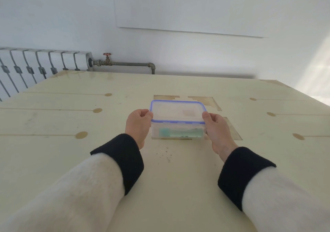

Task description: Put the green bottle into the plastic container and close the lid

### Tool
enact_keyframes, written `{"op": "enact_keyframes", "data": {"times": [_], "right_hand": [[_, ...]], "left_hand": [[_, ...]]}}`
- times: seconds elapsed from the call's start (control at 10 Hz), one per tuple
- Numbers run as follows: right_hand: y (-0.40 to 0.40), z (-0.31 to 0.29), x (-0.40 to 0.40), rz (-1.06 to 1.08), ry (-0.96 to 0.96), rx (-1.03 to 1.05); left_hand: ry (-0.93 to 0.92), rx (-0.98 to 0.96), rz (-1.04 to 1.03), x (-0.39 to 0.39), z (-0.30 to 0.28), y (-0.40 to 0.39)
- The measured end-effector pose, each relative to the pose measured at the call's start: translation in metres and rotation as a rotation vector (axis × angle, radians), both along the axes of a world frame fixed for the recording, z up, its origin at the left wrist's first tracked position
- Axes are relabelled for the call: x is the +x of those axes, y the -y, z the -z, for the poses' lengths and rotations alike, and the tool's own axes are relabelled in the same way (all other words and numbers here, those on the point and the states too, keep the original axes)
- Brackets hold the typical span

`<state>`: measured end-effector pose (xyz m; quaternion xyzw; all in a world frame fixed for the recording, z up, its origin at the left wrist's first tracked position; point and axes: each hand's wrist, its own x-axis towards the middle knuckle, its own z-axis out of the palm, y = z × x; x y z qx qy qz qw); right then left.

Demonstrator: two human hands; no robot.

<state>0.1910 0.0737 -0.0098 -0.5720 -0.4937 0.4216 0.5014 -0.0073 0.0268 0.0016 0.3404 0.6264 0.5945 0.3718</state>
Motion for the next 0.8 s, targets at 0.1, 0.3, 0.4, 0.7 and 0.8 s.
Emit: {"op": "enact_keyframes", "data": {"times": [0.1,0.3,0.4,0.7,0.8], "right_hand": [[-0.002,0.0,0.0,-0.005,0.008,-0.002],[-0.003,0.0,0.001,-0.001,0.019,-0.012],[-0.002,-0.003,0.002,-0.02,0.012,-0.033],[0.001,-0.016,0.006,0.021,0.043,0.0],[0.006,-0.027,0.007,0.051,0.07,0.021]], "left_hand": [[0.006,0.004,-0.004,-0.001,0.001,-0.001],[0.004,0.005,-0.004,-0.001,0.002,-0.002],[-0.01,0.001,-0.007,-0.002,0.001,-0.002],[-0.09,0.038,-0.048,-0.006,-0.009,0.003],[-0.09,0.032,-0.052,-0.009,-0.014,0.006]]}}
